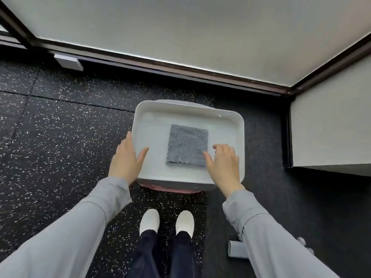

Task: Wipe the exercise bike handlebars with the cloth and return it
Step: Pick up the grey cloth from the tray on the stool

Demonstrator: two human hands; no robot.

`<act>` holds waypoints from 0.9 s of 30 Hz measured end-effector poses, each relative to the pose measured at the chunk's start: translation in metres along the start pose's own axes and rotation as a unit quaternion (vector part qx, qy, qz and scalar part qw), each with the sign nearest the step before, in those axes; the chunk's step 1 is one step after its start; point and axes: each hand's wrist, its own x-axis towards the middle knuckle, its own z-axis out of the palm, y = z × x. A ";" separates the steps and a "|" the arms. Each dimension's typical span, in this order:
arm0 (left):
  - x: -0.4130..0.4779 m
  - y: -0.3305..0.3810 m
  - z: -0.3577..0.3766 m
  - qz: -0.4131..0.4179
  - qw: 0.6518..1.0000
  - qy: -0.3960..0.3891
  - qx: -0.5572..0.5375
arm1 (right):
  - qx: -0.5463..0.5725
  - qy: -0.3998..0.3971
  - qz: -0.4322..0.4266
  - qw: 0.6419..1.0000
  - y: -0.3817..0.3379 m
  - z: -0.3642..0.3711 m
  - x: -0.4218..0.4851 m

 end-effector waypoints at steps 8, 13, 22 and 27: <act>0.006 -0.008 0.019 0.012 0.996 0.045 -0.080 | -0.015 0.050 0.056 0.997 -0.017 0.030 0.025; 0.006 -0.008 0.018 0.014 0.996 0.036 -0.076 | 0.093 0.061 0.076 0.991 -0.030 0.034 0.028; -0.001 0.024 -0.043 -0.008 1.000 -0.013 0.017 | 0.347 0.075 0.029 0.934 -0.059 -0.041 0.001; -0.023 0.088 -0.118 0.071 0.991 -0.003 -0.111 | 0.436 0.115 0.006 0.892 -0.087 -0.129 -0.039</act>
